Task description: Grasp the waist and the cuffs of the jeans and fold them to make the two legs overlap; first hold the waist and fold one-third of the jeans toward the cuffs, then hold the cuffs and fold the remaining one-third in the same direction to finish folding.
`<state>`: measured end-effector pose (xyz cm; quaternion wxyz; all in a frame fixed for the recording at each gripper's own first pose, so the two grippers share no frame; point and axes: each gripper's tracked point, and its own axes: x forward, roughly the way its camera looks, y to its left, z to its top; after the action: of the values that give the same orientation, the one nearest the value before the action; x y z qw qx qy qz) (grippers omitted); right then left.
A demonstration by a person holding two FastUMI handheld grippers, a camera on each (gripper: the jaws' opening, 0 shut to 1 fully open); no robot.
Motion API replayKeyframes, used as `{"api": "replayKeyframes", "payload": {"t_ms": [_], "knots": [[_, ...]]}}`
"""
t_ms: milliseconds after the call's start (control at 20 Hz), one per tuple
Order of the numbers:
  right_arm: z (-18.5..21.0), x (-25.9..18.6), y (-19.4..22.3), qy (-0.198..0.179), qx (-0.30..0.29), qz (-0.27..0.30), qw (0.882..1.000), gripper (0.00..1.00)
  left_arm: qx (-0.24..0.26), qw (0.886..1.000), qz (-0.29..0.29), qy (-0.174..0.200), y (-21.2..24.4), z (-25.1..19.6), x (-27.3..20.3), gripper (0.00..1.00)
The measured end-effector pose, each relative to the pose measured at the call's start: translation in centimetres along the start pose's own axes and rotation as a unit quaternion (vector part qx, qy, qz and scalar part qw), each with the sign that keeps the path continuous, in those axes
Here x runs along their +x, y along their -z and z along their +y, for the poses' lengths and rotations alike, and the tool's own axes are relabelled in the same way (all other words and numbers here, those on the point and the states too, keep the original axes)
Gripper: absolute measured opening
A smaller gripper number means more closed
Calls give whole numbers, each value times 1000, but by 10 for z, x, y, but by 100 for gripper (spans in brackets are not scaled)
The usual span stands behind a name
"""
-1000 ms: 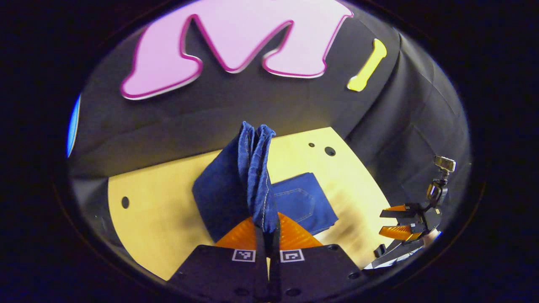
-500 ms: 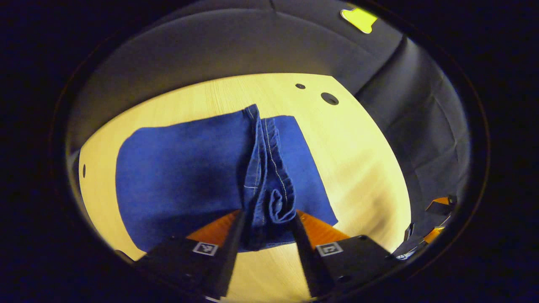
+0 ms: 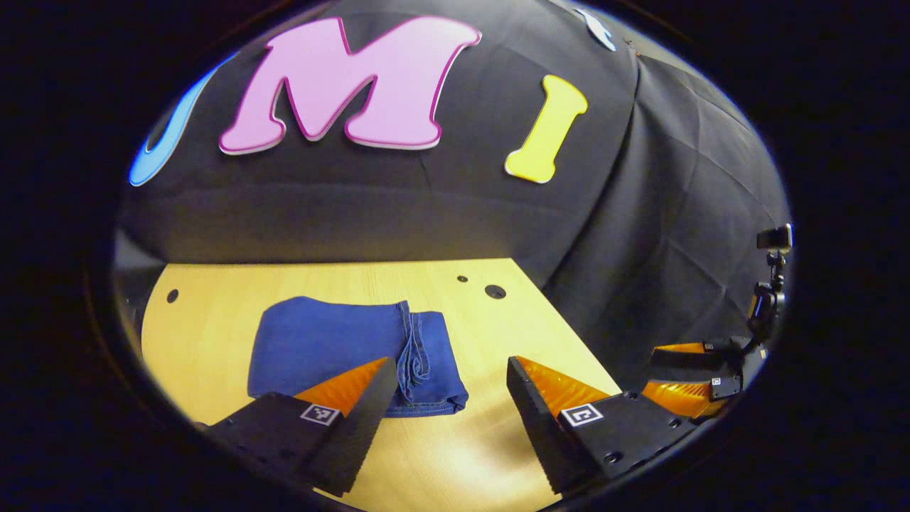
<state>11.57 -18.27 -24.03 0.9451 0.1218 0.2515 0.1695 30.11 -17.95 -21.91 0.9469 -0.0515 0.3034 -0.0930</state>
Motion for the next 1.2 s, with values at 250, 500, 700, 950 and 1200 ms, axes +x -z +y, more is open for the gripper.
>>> {"api": "replayKeyframes", "payload": {"t_ms": [250, 500, 700, 950, 1200], "knots": [[67, -67, -65, 9, -14, -93, 996, 94, 2, 990, -97, -104, 12, 12, -157, 97], [121, -130, -95, -15, -52, -149, 987, 98, -40, 970, -176, -161, 20, 21, -284, 96], [148, -166, -118, -34, -72, -196, 977, 98, -24, 956, -216, -195, 18, 28, -335, 96], [150, -183, -130, -27, -87, -207, 974, 96, -39, 952, -242, -185, 15, 28, -336, 96], [141, -196, -131, -13, -94, -215, 972, 96, -31, 949, -258, -180, 11, 26, -344, 96]]}}
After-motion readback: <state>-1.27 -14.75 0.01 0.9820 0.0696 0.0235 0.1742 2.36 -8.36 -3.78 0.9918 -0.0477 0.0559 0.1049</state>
